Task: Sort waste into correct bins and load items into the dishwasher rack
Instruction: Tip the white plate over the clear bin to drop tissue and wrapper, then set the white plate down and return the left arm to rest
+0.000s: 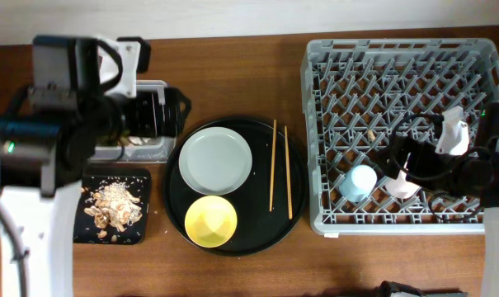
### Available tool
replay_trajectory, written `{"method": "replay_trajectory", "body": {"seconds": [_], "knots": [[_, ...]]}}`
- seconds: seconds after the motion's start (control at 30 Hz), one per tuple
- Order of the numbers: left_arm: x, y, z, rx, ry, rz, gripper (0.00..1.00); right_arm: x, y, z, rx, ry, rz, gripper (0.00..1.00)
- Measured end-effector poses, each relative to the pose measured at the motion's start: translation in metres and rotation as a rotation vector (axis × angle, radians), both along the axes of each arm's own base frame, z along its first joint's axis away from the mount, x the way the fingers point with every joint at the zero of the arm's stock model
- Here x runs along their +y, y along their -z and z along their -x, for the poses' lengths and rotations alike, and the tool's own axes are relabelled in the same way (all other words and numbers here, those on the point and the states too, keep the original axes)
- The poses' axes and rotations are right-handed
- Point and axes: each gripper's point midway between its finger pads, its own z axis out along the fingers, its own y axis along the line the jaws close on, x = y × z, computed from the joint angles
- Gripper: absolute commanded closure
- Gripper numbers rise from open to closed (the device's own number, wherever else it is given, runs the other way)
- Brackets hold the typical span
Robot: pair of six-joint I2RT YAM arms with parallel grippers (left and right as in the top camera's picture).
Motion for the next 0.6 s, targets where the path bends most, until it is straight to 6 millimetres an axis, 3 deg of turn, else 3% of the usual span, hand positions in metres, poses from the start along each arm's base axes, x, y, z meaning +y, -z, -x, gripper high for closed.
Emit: {"method": "replay_trajectory", "body": {"seconds": [0.07,0.13,0.27,0.33,0.4,0.43,0.5,0.53,0.6], "knots": [[0.004,0.0,0.013,0.013,0.002,-0.023,0.01,0.0,0.0,0.0,0.001,0.001,0.0,0.01],[0.008,-0.002,0.011,-0.015,-0.009,-0.058,0.01,0.0,0.0,0.0,0.0,0.0,0.0,0.01],[0.021,-0.038,0.0,-0.28,-0.06,-0.121,0.01,0.0,0.0,0.0,0.0,0.0,0.0,0.01],[0.028,-0.054,0.014,-0.44,-0.075,-0.13,0.01,0.0,0.0,0.0,0.0,0.0,0.0,0.01],[0.03,-0.055,0.034,-0.571,-0.076,-0.113,0.01,0.0,0.0,0.0,0.001,0.0,-0.001,0.01],[0.031,-0.049,0.042,-0.614,-0.075,-0.106,0.01,0.0,0.0,0.0,0.001,0.0,0.0,0.01],[0.033,-0.016,0.061,-0.668,-0.068,-0.096,0.01,0.0,0.0,0.0,0.001,0.001,0.0,0.01],[0.033,-0.011,0.063,-0.717,-0.073,-0.09,0.01,0.0,0.0,0.0,-0.001,0.0,0.001,0.01],[0.038,0.024,0.072,-0.74,-0.086,-0.091,0.01,0.0,0.0,0.0,-0.001,-0.001,-0.002,0.01]]}}
